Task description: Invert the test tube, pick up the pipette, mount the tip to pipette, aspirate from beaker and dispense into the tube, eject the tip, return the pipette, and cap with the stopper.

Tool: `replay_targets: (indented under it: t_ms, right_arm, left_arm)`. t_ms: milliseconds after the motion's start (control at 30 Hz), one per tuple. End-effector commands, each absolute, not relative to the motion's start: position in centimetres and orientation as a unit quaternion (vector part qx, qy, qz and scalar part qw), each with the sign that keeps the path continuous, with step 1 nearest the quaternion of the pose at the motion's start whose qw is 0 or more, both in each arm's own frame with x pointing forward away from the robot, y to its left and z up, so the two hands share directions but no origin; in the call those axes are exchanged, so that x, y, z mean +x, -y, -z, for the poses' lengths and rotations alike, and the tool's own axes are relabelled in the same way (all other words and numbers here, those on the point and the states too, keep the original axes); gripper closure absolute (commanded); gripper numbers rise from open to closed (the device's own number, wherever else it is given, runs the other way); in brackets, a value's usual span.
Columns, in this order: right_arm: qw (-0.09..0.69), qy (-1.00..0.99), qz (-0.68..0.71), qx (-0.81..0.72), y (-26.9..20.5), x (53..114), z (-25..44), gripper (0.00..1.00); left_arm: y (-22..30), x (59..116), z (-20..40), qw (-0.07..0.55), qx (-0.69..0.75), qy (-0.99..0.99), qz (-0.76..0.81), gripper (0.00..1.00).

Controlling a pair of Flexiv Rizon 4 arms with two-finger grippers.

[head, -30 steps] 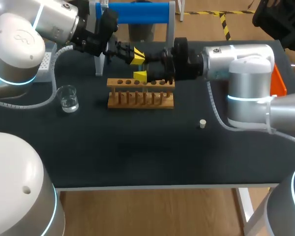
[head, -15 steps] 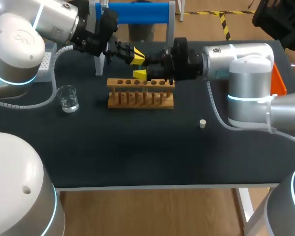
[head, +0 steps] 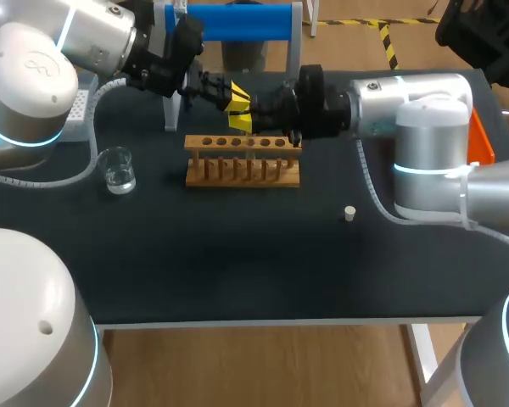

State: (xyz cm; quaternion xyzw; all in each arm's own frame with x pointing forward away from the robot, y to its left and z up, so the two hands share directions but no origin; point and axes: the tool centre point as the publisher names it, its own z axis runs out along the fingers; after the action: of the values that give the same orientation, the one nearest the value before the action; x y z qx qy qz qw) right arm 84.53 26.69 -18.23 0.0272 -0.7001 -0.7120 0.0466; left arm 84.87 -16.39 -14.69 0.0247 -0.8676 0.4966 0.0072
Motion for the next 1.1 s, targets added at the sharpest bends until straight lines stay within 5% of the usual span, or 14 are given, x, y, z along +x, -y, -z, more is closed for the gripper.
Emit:
replay_targets:
  t_ms: [33, 133, 167, 200, 533, 1100]
  right_arm:
    - [0.048, 0.7, 0.712, 0.031, -26.5, 84.5, 18.2, 1.0]
    - [0.049, 0.7, 0.712, 0.032, -26.4, 84.4, 18.2, 1.0]
    - [0.049, 0.7, 0.712, 0.033, -26.4, 84.4, 18.2, 1.0]
    - [0.049, 0.7, 0.712, 0.034, -26.3, 84.3, 18.2, 1.0]
    - [0.047, 0.707, 0.704, 0.038, -22.9, 83.3, 19.9, 1.0]
    - [0.063, 0.703, 0.709, 0.007, -5.7, 81.4, 23.2, 1.0]
  left_arm:
    - [16.3, 84.8, 14.7, 0.006, 0.025, 0.867, -0.497, 1.0]
    - [16.3, 84.8, 14.7, 0.006, 0.025, 0.867, -0.497, 0.95]
    - [16.3, 84.8, 14.7, 0.006, 0.025, 0.867, -0.497, 0.04]
    - [16.3, 84.8, 14.7, 0.006, 0.025, 0.867, -0.497, 0.0]
    - [16.3, 84.8, 14.7, 0.006, 0.025, 0.867, -0.497, 0.0]
    - [16.3, 84.8, 14.7, 0.006, 0.025, 0.867, -0.497, 0.0]
